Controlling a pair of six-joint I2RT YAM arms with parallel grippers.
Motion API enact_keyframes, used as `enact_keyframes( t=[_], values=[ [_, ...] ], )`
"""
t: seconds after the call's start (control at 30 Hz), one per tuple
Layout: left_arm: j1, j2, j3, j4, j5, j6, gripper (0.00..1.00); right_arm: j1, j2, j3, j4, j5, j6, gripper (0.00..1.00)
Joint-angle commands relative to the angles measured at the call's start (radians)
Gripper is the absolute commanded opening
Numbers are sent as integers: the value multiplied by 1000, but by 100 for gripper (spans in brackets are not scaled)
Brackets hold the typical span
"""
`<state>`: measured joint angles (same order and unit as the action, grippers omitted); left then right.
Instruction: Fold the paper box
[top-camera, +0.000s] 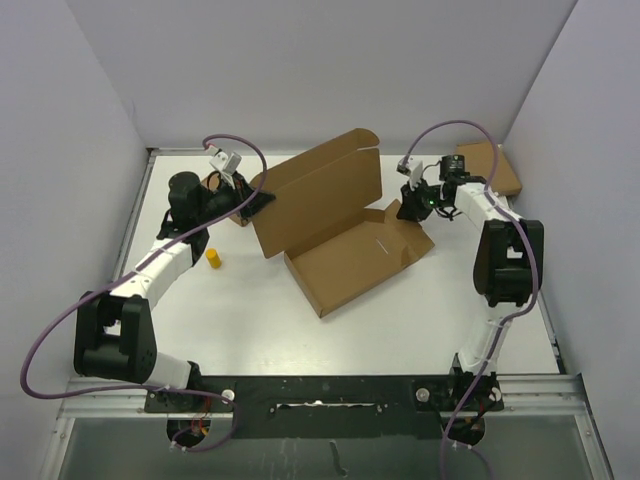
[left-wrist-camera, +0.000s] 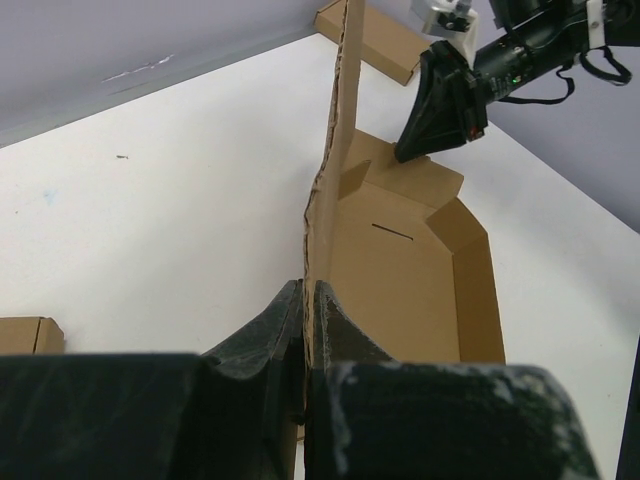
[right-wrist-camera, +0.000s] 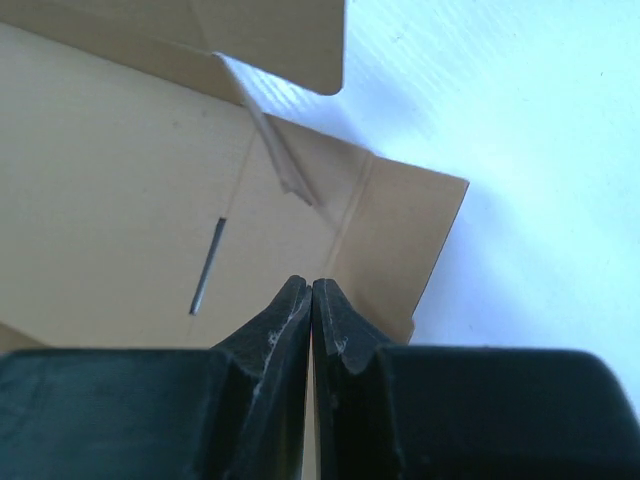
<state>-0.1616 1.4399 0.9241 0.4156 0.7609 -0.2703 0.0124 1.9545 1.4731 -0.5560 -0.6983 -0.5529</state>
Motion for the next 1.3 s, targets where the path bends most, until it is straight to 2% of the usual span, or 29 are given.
enact_keyframes(
  t=[0.0, 0.2, 0.43, 0.73, 0.9, 1.03, 1.17, 1.23, 1.27],
  values=[
    [8, -14, 5, 78, 22, -8, 0, 32, 46, 81, 86, 33, 39, 4],
    [9, -9, 7, 80, 24, -11, 0, 72, 94, 91, 69, 14, -15, 4],
    [9, -3, 7, 83, 25, -17, 0, 98, 70, 51, 35, -92, -105, 4],
    [10, 3, 7, 89, 30, -23, 0, 139, 53, 48, -20, -137, -186, 4],
    [10, 4, 6, 91, 31, -25, 0, 124, 23, 54, -49, -169, -190, 8],
    [10, 5, 4, 92, 30, -26, 0, 39, -63, 11, -12, -213, -125, 22],
    [9, 7, 3, 98, 33, -31, 0, -62, -126, -48, 65, -174, -26, 44],
    [10, 6, 2, 100, 34, -33, 0, -108, -124, -66, 85, -125, 24, 58],
    [10, 7, 2, 101, 34, -35, 0, -130, -108, -61, 73, -111, 38, 61]
  ],
)
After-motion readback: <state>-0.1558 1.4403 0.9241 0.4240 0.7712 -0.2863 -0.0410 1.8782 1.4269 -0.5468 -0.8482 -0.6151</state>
